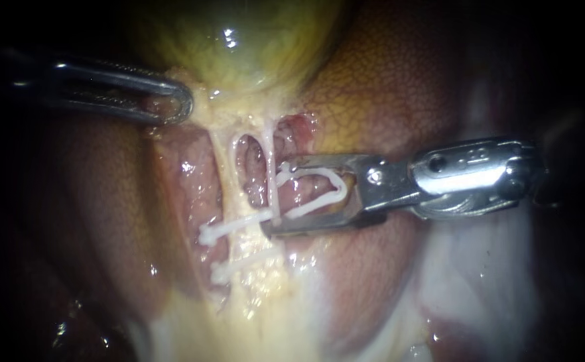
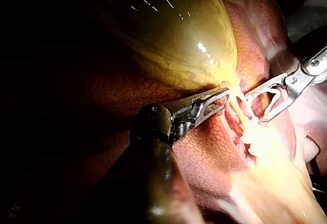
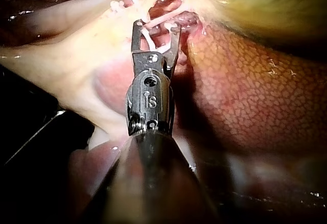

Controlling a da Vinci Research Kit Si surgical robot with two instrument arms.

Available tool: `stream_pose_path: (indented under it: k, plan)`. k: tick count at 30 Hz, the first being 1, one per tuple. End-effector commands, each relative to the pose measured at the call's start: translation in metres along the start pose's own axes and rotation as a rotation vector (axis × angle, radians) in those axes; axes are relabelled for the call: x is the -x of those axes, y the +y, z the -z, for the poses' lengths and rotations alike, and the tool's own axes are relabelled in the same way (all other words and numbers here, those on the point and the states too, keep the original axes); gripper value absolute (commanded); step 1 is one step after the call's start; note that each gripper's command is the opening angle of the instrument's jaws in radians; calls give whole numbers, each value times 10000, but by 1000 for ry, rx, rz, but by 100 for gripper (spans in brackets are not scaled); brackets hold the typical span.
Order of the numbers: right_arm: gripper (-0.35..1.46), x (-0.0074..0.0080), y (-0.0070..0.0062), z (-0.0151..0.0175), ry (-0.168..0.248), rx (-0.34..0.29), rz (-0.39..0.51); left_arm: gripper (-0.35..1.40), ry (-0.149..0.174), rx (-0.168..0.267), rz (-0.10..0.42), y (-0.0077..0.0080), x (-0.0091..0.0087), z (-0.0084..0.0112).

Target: Clipping third clip left tube

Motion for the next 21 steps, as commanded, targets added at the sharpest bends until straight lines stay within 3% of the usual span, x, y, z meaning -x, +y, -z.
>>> stream_pose_path:
  k: [1, 13, 21]
  plan:
    - [44, -1, 0, 3, 7, -11, -1, -35, 0, 0, 0, 0, 0, 0]
    - [44, -10, -5, 3, 103, -131, 16, -35, 0, 0, 0, 0, 0, 0]
    - [44, -9, -8, -16, 113, -157, 5, -35, 0, 0, 0, 0, 0, 0]
